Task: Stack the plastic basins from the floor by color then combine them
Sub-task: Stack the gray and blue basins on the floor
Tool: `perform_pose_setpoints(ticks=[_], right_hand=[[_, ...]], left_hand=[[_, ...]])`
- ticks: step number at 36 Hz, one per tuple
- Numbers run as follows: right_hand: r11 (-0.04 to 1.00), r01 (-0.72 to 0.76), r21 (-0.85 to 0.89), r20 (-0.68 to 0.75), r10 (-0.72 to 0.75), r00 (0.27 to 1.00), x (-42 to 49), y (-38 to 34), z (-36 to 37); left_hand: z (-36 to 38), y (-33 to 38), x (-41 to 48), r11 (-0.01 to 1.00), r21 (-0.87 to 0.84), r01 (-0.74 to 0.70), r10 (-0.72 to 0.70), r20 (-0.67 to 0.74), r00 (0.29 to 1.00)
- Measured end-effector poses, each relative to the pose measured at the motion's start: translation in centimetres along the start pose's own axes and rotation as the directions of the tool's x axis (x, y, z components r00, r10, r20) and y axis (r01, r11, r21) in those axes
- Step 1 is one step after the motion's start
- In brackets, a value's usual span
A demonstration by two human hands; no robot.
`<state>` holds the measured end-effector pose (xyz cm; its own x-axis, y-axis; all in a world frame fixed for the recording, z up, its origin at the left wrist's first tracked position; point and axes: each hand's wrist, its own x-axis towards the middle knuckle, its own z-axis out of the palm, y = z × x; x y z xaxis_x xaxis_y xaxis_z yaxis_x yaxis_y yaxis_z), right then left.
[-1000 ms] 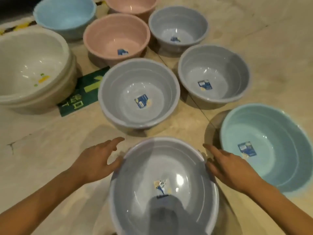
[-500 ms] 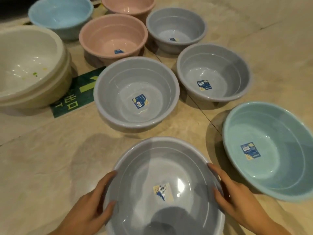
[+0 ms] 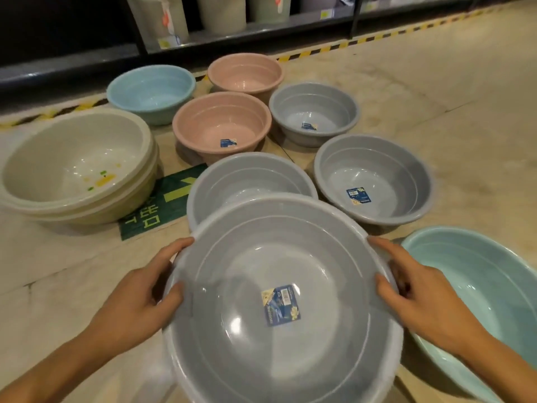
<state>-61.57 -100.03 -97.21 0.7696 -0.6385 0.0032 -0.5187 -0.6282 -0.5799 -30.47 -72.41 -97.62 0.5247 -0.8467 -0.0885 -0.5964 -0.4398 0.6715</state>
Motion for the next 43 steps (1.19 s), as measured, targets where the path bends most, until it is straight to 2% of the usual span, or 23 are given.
perform_pose_setpoints(ticks=[9, 14, 19, 29, 43], right_hand=[[0.991, 0.049, -0.124, -0.023, -0.052, 0.998, 11.8, -2.7, -3.1], [0.981, 0.086, -0.176, -0.001, -0.087, 0.996, 17.9, -3.0, -3.3], [0.966, 0.060, -0.252, 0.076, -0.042, 0.996, 21.7, -3.3, -2.5], [0.944, -0.007, -0.330, 0.114, 0.047, 0.992, 26.8, -1.0, 1.7], [0.923, -0.050, -0.381, 0.170, 0.123, 0.978, 27.7, 2.0, 7.0]], left_hand=[[-5.7, 0.4, 8.6, 0.997, 0.074, 0.007, 0.001, -0.107, 0.994], [-7.3, -0.2, 12.8, 0.984, 0.178, 0.024, 0.008, -0.177, 0.984], [-7.8, -0.9, 15.4, 0.972, 0.229, 0.054, -0.025, -0.126, 0.992], [-5.8, -4.5, 20.0, 0.967, 0.253, 0.045, -0.025, -0.081, 0.996], [-1.2, -7.7, 22.0, 0.944, 0.289, 0.157, -0.164, 0.000, 0.987]])
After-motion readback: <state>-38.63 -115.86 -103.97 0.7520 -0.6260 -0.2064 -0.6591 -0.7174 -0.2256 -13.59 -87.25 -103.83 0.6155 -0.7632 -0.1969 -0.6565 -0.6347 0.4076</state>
